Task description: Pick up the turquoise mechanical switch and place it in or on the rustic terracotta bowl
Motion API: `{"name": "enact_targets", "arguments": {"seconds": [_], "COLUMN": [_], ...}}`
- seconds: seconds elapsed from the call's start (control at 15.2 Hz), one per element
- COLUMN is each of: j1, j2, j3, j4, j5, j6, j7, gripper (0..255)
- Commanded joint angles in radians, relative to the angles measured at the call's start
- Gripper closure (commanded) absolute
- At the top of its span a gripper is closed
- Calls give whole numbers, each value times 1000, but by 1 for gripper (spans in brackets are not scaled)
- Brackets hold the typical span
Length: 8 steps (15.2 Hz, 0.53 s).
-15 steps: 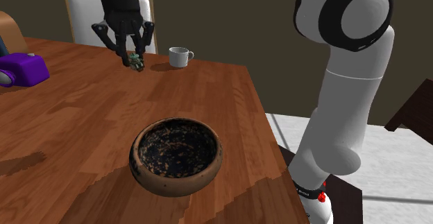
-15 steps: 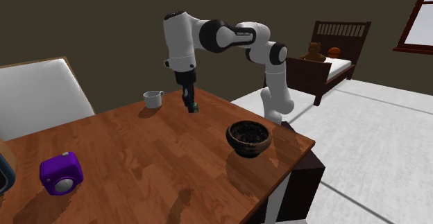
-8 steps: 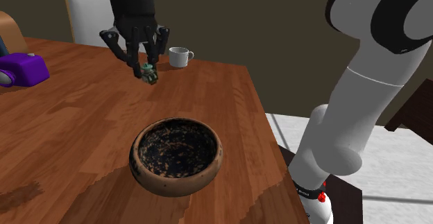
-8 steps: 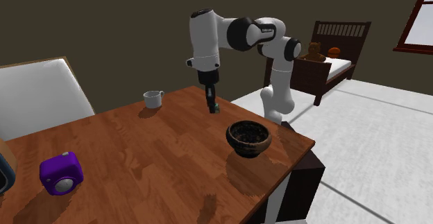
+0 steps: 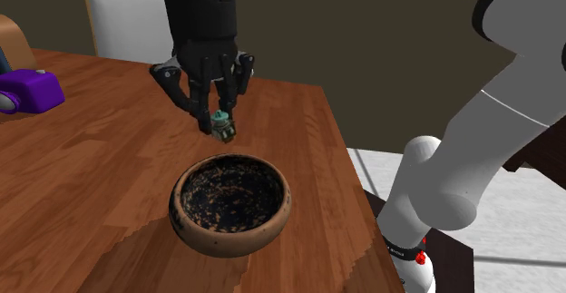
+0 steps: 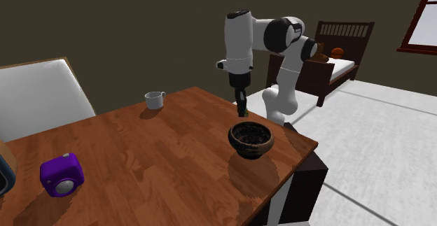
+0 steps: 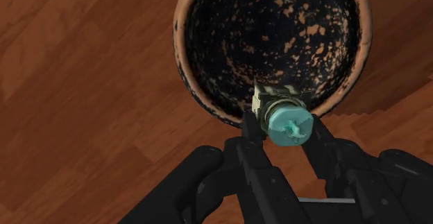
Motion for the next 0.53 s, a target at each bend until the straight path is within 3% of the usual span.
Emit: {"name": "enact_targets", "arguments": {"seconds": [0.0, 0.46], "j1": [21, 26], "j2": [-61, -81], "j3": [17, 21], "j4": [-48, -160], "j5": [33, 42], "j6": [-6, 88], "j7": [34, 23], "gripper": [255, 255]}}
